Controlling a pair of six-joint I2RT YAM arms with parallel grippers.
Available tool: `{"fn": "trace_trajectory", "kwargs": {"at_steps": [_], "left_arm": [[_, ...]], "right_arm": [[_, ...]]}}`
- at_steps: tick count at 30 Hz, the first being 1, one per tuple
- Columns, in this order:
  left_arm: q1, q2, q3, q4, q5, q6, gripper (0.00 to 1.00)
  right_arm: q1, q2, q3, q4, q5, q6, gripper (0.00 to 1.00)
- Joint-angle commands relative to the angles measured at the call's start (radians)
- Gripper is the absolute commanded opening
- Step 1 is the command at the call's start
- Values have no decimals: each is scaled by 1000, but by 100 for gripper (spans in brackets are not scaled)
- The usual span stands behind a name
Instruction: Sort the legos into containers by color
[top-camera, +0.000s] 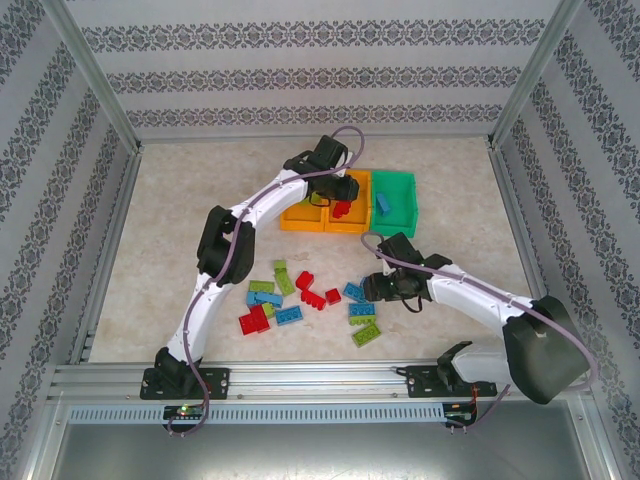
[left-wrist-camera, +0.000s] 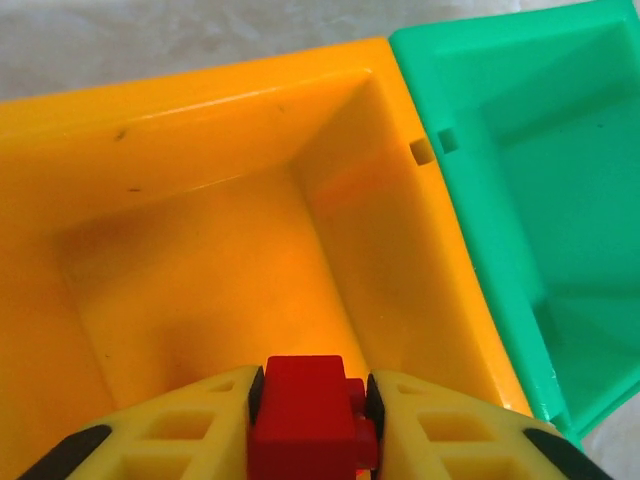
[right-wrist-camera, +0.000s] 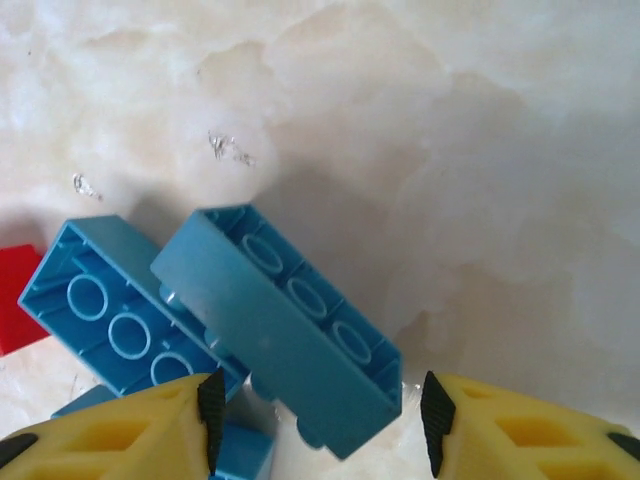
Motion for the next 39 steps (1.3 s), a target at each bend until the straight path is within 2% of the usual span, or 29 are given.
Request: {"fn": "trace_trajectory", "kwargs": {"at_steps": [1,9,13,19,22,27,32,35,39], "left_arm": [[10,-1,47,-23,11,-25,36],[10,-12,45,-41,12,-33,45],[10,-18,41,-41,15,-42,55],[10,-51,28,-31,21,-56,70],[10,-78,17,-27,20,-58,74],[10,-117,-3,-25,21,-59,75],[15,-167,-62,-7,-3,-67,75],[24,-209,-127,20,-14,-81,75],[33,-268,-227,43,-40,-89,76]], "right_arm": [[11,24,32,-8,65,30,53],[-22,43,26,30,55,85,43],[-18,49,28,68,-9,58,45],[-13,131,62,49,-7,19,45],[-8,167,83,38,-3,9,45],[-7,182,104,43,26,8,38],[-5,135,118,40,54,1,22],[-25,84,135,36,66,5,21],[-103,68,184,48,29,-1,19]]}}
